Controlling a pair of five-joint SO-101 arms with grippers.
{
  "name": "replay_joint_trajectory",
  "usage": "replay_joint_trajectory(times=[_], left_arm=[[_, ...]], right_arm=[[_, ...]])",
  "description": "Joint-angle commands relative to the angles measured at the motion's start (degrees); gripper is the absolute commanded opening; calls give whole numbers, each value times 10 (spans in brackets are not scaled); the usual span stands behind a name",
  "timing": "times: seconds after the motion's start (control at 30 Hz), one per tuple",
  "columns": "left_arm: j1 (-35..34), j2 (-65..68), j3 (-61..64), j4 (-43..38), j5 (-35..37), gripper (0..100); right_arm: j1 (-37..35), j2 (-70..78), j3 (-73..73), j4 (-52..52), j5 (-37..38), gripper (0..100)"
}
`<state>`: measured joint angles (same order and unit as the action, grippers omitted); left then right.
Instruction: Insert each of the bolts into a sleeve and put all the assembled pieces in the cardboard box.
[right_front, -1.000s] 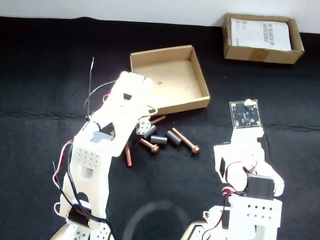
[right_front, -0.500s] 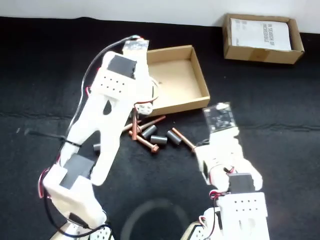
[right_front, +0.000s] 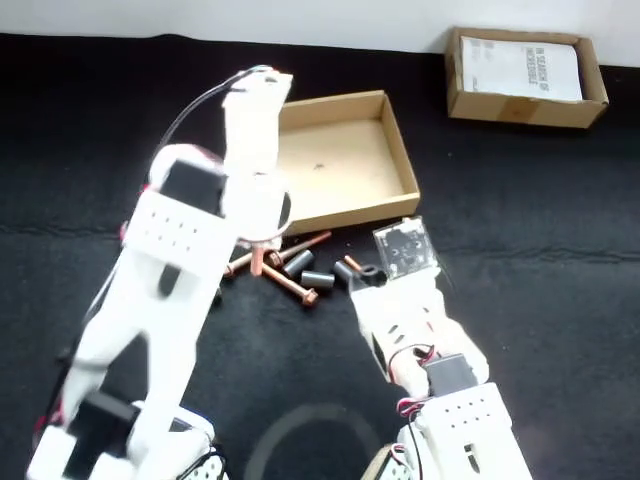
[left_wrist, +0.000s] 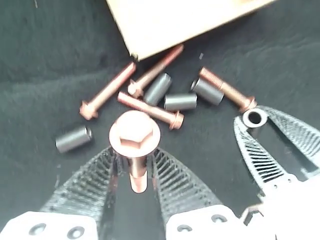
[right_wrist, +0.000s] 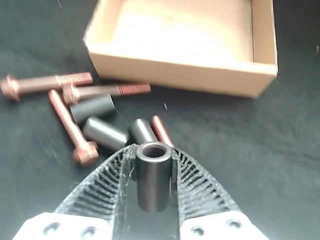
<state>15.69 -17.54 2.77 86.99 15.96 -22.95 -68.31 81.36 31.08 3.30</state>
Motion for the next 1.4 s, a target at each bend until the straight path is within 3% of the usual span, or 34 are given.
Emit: replay_joint_trajectory(times=[0.0, 0.23, 0.4, 0.77, 1.03, 1.37], left_arm=[[6, -131, 120, -105, -12, 7], [6, -298, 348, -313, -24, 7], [7, -346, 411, -408, -22, 7], [72, -352, 416, -451, -21, 7], [122, -349, 417, -527, -21, 7], [144, -349, 418, -527, -21, 7]], right_arm=[[-17, -15, 2, -61, -12, 7], [-52, -15, 1, -71, -13, 7], [-70, -15, 11, -109, -13, 7], [-70, -15, 111, -383, -13, 7], [-70, -15, 162, -406, -13, 7], [-67, -15, 156, -406, -72, 7]])
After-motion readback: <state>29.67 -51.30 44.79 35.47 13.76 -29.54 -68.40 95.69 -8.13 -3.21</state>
